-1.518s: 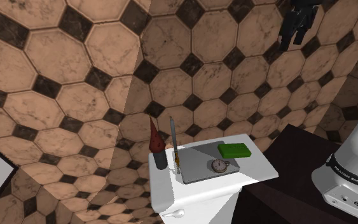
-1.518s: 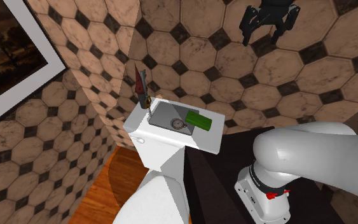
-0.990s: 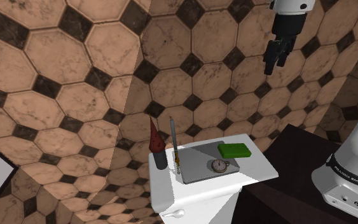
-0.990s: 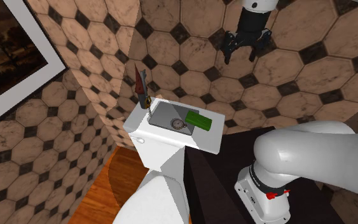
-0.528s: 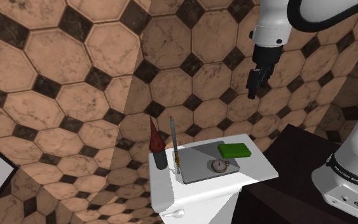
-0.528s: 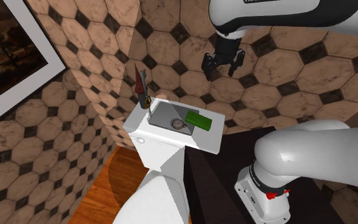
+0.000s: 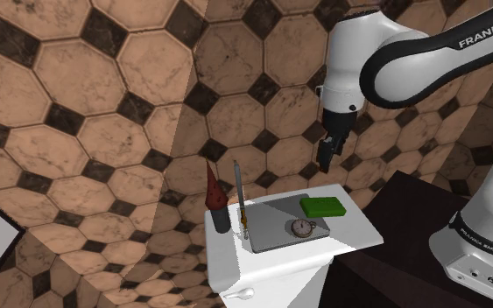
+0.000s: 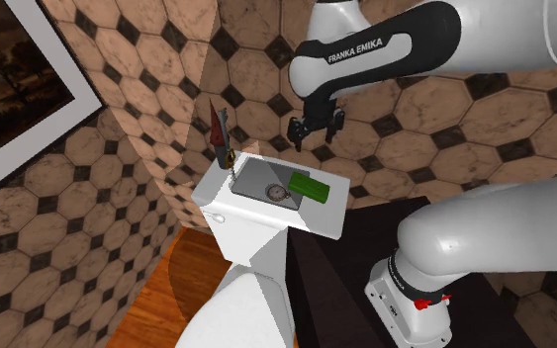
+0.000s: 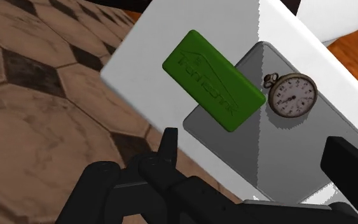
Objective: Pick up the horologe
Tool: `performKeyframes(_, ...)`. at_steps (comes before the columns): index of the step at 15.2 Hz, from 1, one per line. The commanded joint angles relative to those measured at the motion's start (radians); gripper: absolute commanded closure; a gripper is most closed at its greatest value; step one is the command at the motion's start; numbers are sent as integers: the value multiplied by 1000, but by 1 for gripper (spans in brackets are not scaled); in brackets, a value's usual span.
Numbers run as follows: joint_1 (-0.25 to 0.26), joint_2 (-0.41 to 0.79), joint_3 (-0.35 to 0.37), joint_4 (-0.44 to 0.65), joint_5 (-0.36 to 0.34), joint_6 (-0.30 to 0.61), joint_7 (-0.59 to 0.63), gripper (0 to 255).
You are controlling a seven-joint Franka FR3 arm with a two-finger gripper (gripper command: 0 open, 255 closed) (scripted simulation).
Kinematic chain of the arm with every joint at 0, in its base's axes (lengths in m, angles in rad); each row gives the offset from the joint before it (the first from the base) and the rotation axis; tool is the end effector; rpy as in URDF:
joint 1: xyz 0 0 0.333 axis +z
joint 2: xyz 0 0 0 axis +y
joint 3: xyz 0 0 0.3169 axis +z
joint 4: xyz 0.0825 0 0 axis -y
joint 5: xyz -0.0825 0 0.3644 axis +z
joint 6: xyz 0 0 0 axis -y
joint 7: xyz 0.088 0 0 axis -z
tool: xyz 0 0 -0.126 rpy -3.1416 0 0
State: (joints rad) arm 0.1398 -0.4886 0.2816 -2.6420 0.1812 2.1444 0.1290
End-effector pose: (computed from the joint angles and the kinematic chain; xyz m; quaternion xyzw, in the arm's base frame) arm 0.3283 0.1539 0.3862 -0.9967 -0.0795 0.0117 0.0074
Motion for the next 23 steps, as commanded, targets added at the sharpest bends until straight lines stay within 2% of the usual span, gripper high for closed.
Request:
performKeyframes(1, 14, 61, 30, -8, 7, 71, 12, 0)
performKeyframes(5, 30, 203, 88, -7, -2, 209, 40, 0)
performKeyframes(8, 35, 321, 130, 7, -35, 310, 75, 0)
performKeyframes(13, 44, 537, 177, 56, -168, 459, 183, 0)
performKeyframes(17, 50, 589, 165, 56, -213, 505, 215, 0)
performKeyframes(21, 62, 665, 139, 60, -287, 570, 267, 0)
performKeyframes(23, 64, 665, 137, 59, -287, 570, 266, 0)
